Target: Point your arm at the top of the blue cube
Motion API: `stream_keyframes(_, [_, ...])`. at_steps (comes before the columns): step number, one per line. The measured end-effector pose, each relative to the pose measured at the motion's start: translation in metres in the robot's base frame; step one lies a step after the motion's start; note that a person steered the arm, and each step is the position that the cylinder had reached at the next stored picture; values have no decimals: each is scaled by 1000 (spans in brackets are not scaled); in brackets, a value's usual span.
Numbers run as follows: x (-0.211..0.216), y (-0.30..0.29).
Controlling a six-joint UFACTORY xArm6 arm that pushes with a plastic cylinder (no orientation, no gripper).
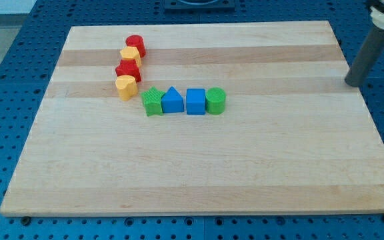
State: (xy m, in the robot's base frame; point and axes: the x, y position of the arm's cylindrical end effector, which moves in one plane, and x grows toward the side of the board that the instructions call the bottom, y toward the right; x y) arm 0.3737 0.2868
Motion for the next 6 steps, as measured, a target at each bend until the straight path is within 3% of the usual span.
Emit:
stream_keyframes(1, [-43,-33])
stream_keyframes(4, [-53,-274])
stream_keyframes(6, [-44,-328])
